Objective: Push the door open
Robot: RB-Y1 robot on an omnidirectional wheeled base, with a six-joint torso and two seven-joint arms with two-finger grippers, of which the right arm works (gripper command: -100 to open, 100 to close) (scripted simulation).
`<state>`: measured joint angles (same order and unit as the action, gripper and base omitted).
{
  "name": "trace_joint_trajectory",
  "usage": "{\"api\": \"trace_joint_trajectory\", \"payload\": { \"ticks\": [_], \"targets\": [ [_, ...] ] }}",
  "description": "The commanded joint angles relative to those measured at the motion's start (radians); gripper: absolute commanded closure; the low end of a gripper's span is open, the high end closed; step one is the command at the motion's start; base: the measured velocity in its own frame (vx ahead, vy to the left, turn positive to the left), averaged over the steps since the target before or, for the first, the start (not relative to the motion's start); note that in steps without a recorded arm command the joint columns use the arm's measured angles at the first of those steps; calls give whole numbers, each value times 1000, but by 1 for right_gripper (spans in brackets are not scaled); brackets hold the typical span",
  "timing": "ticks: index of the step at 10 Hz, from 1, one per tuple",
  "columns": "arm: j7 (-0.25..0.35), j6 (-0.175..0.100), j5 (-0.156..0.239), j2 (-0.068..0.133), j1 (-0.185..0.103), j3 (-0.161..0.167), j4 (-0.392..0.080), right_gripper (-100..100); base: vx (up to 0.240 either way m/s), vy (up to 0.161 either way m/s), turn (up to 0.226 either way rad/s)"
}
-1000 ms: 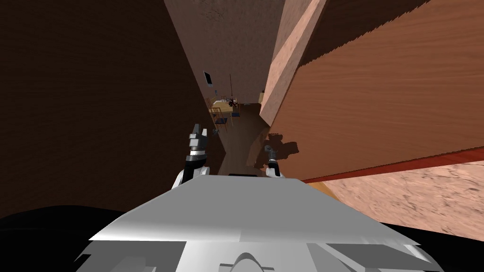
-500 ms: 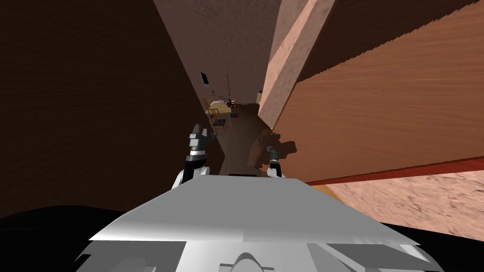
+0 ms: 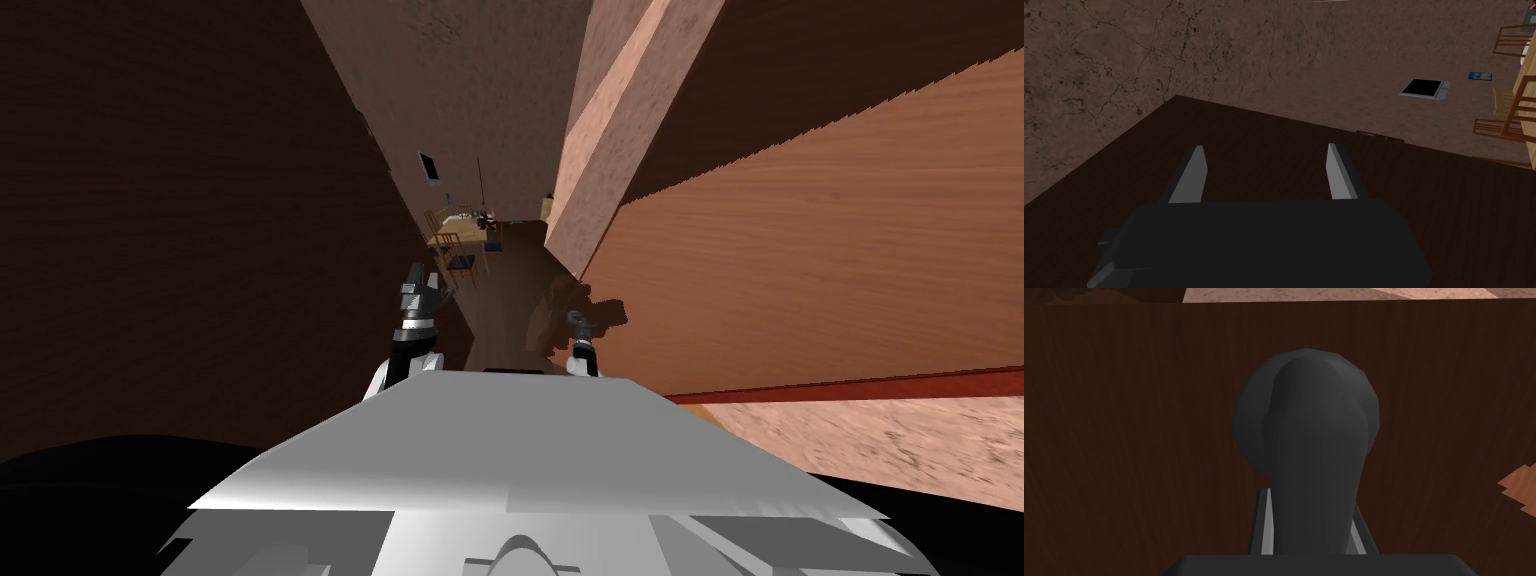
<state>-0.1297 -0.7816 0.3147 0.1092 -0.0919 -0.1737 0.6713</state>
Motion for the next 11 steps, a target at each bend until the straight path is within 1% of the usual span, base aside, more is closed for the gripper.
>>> {"api": "trace_joint_trajectory", "payload": {
  "ticks": [1, 4, 5, 6, 7, 8, 9, 10, 11],
  "targets": [
    [-3, -11, 12, 11, -9, -18, -11, 100, 212, -25, -30],
    [-14, -14, 31, 16, -7, -47, -14, 100, 207, 5, -41],
    [-14, -14, 31, 16, -7, -47, -14, 100, 142, -3, -21],
    [-22, -16, 45, 20, -5, -67, -16, 100, 204, 1, -38],
    [-26, -18, 52, 21, -4, -78, -18, 100, 230, 13, -69],
    [-26, -18, 52, 21, -4, -78, -11, 100, 145, 5, -43],
    [-26, -18, 52, 21, -4, -78, -18, 100, 58, -4, -2],
    [-34, -20, 66, 25, -2, -99, -20, 100, 123, 12, -45],
    [-36, -21, 70, 26, -2, -104, -20, 100, 186, 29, -47]
  ]
}}
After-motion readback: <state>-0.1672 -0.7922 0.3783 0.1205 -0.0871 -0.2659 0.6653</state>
